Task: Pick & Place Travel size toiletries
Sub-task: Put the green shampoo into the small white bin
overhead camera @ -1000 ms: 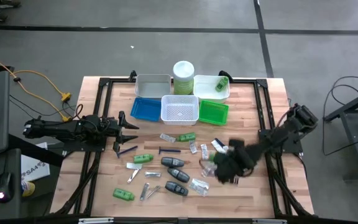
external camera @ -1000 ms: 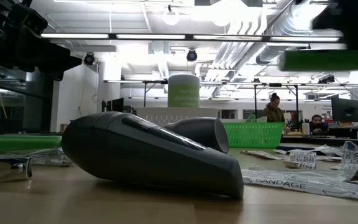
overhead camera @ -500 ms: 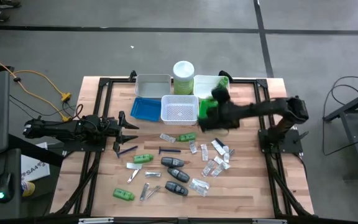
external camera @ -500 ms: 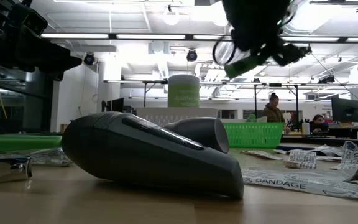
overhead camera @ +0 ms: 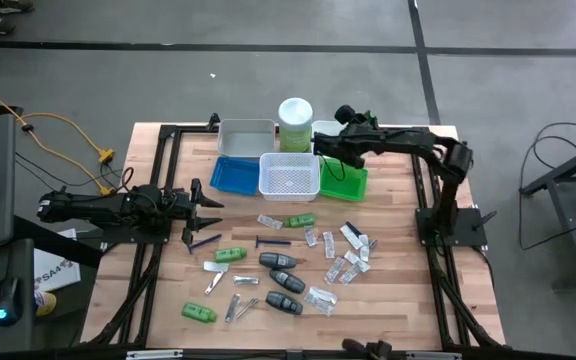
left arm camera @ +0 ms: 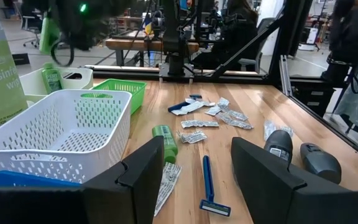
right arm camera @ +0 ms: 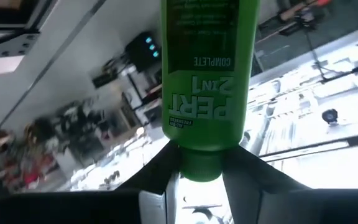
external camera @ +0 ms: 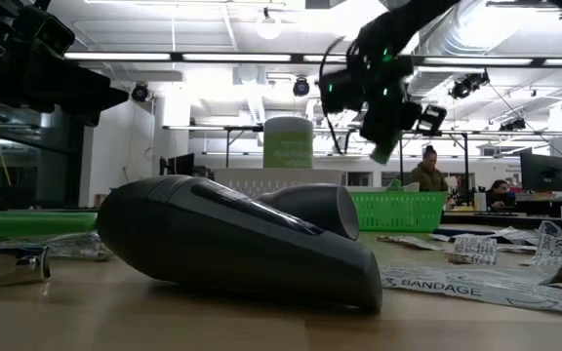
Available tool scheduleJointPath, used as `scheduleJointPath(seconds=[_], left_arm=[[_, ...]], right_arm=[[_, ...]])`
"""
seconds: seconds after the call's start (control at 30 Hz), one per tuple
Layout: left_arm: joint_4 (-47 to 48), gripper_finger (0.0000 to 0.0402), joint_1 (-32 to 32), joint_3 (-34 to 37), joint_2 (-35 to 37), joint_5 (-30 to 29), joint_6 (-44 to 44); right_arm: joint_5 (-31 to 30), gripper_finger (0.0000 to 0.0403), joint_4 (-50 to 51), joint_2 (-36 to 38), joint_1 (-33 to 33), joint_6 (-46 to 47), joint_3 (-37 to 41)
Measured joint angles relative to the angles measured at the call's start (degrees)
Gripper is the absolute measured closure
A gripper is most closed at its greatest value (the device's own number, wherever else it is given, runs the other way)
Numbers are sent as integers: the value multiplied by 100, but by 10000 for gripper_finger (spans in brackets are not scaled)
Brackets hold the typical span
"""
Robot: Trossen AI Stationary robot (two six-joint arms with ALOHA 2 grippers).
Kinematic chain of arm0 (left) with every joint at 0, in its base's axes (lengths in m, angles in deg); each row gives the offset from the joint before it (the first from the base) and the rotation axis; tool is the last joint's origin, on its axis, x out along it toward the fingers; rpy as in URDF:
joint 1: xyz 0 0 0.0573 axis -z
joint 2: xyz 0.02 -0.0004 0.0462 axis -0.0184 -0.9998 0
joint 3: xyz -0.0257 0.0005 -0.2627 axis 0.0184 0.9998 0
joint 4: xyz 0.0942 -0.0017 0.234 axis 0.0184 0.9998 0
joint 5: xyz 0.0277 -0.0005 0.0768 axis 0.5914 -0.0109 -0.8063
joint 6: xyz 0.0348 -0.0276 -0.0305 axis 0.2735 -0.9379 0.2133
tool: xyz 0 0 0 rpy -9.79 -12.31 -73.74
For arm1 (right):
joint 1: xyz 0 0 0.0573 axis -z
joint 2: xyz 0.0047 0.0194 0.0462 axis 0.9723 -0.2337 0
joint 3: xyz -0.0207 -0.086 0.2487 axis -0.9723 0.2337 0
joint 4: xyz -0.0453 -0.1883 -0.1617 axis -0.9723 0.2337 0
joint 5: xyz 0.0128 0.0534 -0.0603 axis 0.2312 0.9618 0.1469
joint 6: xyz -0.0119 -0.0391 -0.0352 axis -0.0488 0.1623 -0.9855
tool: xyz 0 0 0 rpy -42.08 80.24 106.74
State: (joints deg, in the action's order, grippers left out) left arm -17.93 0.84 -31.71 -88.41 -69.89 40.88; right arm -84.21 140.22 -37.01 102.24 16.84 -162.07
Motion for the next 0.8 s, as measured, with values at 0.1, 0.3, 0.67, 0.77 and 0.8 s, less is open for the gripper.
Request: scheduleJointPath(seconds=[0.1, 0.3, 0.67, 0.77, 0.8], left_arm=[[0, 213, 0, 0, -1, 1, -1], [0, 213, 0, -1, 0, -1, 0], [0, 213, 0, 0, -1, 0, 0], [0, 213, 0, 1, -2, 0, 1], [0, 213, 0, -1, 0, -1, 0]], right_arm=[[-32, 315, 8, -303, 80, -22, 0], [8, 315, 21, -817, -22, -20, 0], [129, 315, 223, -1013, -85, -46, 0], [160, 315, 271, -1013, -85, -49, 0], [182, 315, 285, -1013, -85, -57, 0]])
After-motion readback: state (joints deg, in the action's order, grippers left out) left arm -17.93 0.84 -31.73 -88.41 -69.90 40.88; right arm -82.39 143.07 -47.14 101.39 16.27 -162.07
